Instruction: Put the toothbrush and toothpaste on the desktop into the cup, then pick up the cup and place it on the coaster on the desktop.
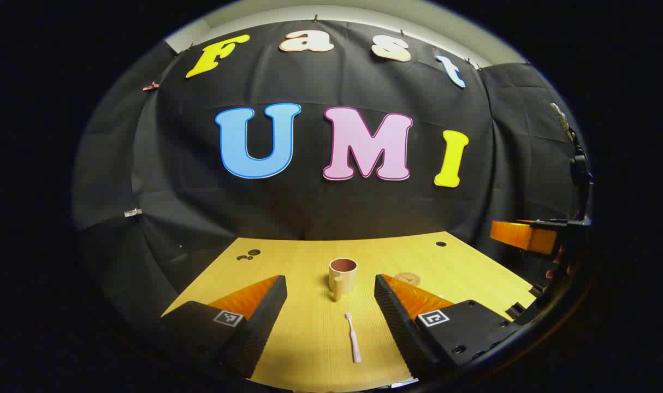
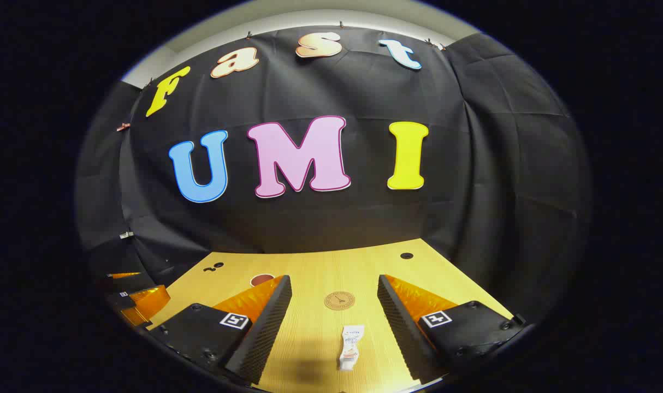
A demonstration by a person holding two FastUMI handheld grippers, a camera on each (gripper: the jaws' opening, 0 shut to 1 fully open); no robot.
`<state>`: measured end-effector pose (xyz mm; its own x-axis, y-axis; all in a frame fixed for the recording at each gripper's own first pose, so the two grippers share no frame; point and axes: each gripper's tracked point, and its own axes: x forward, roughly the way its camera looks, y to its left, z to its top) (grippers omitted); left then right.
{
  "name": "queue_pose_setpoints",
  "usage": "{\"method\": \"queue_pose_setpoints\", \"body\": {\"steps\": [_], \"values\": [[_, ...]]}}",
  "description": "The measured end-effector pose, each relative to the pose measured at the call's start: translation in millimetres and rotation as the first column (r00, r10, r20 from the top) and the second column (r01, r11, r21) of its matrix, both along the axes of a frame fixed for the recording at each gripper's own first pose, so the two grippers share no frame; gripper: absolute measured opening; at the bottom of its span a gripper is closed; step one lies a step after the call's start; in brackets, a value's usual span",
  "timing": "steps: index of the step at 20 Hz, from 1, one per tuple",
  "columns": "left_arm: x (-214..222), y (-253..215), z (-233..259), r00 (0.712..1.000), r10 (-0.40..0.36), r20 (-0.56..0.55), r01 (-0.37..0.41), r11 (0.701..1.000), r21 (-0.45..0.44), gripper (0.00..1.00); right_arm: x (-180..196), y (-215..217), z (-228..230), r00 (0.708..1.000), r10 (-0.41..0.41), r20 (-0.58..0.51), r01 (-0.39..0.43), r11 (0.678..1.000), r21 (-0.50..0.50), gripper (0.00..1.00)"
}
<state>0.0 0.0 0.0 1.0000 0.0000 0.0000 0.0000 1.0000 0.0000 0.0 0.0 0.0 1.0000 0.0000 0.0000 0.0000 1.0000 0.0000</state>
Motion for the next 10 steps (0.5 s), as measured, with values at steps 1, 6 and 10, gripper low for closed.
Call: {"method": "queue_pose_setpoints", "body": {"steps": [1,6,10], "values": [[1.1,0.9,0.0,1.0,0.0,0.0,0.0,1.0,-0.004,1.0,1.2,0.4,-0.1,1.0,0.002,-0.003,-0.002,1.0,0.006,0.97],[8.0,3.3,-1.1,1.0,0.006,-0.005,-0.006,1.0,-0.002,1.0,4.6,0.1,-4.7,1.0,0.0,-0.021,0.001,1.0,0.018,0.97],[8.6,4.5,-1.7,1.0,0.021,0.0,-0.021,1.0,0.019,1.0,7.7,0.3,-13.3,0.999,-0.01,-0.053,0.012,1.0,0.026,0.97]]}}
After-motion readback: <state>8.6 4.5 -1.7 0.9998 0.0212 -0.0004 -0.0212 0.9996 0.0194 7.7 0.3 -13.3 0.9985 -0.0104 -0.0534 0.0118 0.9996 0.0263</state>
